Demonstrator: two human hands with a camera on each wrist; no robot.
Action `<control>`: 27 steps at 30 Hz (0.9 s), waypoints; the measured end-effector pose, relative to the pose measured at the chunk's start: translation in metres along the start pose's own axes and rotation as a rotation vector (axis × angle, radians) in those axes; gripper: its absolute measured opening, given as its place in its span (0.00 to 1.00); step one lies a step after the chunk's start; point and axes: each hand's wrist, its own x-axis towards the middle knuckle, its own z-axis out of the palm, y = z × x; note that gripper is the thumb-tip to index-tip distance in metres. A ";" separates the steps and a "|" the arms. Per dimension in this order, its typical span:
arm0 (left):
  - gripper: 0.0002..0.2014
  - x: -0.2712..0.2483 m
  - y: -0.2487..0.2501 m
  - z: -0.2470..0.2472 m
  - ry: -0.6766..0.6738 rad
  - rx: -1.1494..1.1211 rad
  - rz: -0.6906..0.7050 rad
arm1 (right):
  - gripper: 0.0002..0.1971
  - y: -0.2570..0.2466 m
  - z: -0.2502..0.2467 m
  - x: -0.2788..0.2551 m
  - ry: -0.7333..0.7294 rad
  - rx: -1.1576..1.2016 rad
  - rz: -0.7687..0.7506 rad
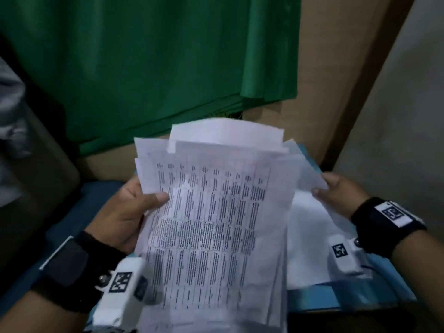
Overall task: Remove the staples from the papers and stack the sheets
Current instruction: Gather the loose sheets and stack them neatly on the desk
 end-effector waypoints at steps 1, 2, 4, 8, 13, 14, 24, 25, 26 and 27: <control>0.33 0.001 0.012 0.004 -0.038 -0.053 0.014 | 0.06 -0.010 0.009 0.000 -0.024 0.143 -0.013; 0.32 0.006 0.018 0.005 -0.025 -0.099 0.022 | 0.08 -0.021 0.019 0.000 -0.057 0.291 -0.008; 0.29 0.015 0.021 0.012 0.033 -0.117 -0.024 | 0.15 -0.048 0.035 -0.007 -0.209 0.526 0.020; 0.07 0.019 -0.001 0.024 0.238 0.130 -0.225 | 0.12 -0.081 0.059 -0.027 -0.345 0.522 0.013; 0.09 0.022 -0.034 0.010 0.357 0.063 -0.389 | 0.08 -0.082 0.060 -0.035 -0.331 0.607 0.111; 0.08 0.021 -0.035 0.009 0.349 0.060 -0.403 | 0.08 -0.083 0.058 -0.036 -0.310 0.626 0.140; 0.14 0.036 -0.031 0.031 0.302 0.059 -0.452 | 0.11 -0.110 0.027 -0.030 -0.299 0.660 0.016; 0.16 0.038 -0.031 0.036 0.293 0.050 -0.445 | 0.14 -0.108 0.032 -0.030 -0.312 0.600 0.014; 0.20 0.041 -0.033 0.035 0.309 0.051 -0.446 | 0.15 -0.106 0.037 -0.033 -0.331 0.556 0.030; 0.26 0.044 -0.039 0.033 0.331 0.058 -0.432 | 0.14 -0.102 0.041 -0.035 -0.352 0.521 0.054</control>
